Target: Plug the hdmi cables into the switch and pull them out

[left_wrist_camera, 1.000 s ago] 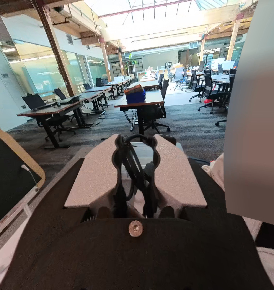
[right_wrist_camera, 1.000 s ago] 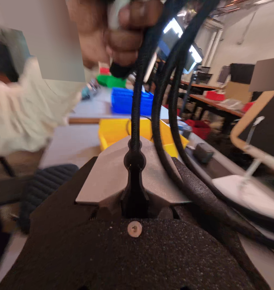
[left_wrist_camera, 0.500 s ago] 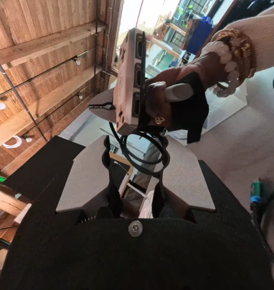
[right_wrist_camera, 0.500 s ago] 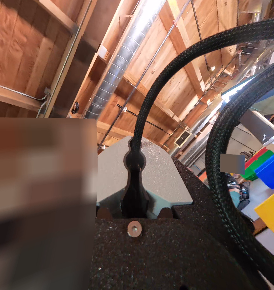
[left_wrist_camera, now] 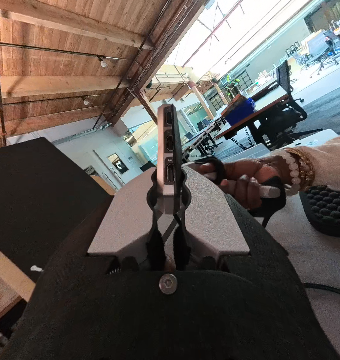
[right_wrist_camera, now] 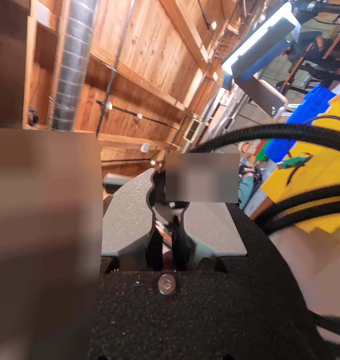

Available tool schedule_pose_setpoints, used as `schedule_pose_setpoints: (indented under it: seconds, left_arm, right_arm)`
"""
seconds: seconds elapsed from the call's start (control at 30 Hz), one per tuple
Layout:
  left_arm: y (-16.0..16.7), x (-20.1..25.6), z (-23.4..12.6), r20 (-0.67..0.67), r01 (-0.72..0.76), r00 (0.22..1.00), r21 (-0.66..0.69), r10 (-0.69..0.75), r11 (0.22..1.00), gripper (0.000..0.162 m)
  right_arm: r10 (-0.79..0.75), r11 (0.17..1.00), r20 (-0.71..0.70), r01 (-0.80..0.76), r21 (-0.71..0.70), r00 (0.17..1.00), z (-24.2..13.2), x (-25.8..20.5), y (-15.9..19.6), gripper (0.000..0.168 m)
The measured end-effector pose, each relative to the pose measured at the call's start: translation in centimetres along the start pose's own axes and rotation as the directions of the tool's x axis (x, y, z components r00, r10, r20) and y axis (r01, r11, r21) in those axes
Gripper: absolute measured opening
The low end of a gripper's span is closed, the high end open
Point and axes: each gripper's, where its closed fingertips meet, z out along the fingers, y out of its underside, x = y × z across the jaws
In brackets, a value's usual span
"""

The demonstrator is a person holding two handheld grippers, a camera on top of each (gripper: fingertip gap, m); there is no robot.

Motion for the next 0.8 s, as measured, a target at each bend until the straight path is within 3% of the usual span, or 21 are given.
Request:
schedule_pose_setpoints:
  seconds: [0.03, 0.13, 0.2, 0.27, 0.33, 0.4, 0.47, 0.57, 0.67, 0.8]
  left_arm:
    - [0.3, -0.5, -0.1, 0.018, 0.017, 1.0, -0.012, -0.017, 1.0, 0.021]
    - [1.3, -1.8, -0.2, 0.031, 0.033, 0.999, -0.077, -0.031, 0.996, 0.021]
    - [1.9, -1.8, -0.2, -0.016, -0.011, 1.0, -0.129, 0.009, 0.992, 0.021]
    - [2.3, -1.4, 0.0, -0.07, -0.06, 0.996, -0.17, 0.048, 0.984, 0.021]
    - [2.5, -0.9, 0.3, -0.127, -0.091, 0.99, -0.196, 0.067, 0.976, 0.021]
    - [2.7, -0.4, 0.7, -0.177, -0.118, 0.981, -0.212, 0.08, 0.97, 0.021]
    - [2.9, 0.3, 1.1, -0.229, -0.138, 0.97, -0.223, 0.085, 0.965, 0.021]
    - [3.1, 1.0, 1.7, -0.291, -0.173, 0.951, -0.23, 0.102, 0.958, 0.021]
    - [3.2, 1.9, 2.2, -0.356, -0.199, 0.928, -0.221, 0.111, 0.955, 0.021]
    - [3.6, 3.0, 2.4, -0.421, -0.223, 0.9, -0.227, 0.111, 0.948, 0.022]
  right_arm:
    - [-0.034, 0.999, -0.025, 0.033, -0.033, 0.999, -0.6, 0.2, 0.3, 0.023]
    - [-0.23, 0.961, -0.139, 0.201, -0.191, 0.963, -3.1, 1.1, 1.7, 0.034]
    - [-0.522, 0.836, -0.216, 0.443, -0.325, 0.825, -4.7, 1.7, 1.9, 0.041]
    - [-0.806, 0.586, -0.24, 0.673, -0.451, 0.541, -5.6, 1.2, 1.0, 0.051]
    - [-0.971, 0.225, -0.192, 0.81, -0.541, 0.141, -5.6, -0.5, -0.4, 0.056]
    - [-0.977, -0.129, -0.068, 0.82, -0.558, -0.2, -4.6, -2.9, -0.5, 0.054]
    - [-0.919, -0.356, 0.056, 0.757, -0.547, -0.391, -3.4, -4.2, 0.3, 0.05]
    - [-0.862, -0.501, 0.232, 0.683, -0.532, -0.451, -2.4, -3.9, 1.8, 0.05]
    - [-0.83, -0.558, 0.34, 0.664, -0.499, -0.442, -1.7, -3.4, 2.9, 0.046]
    - [-0.779, -0.626, 0.431, 0.614, -0.481, -0.456, -1.9, -2.8, 3.5, 0.028]
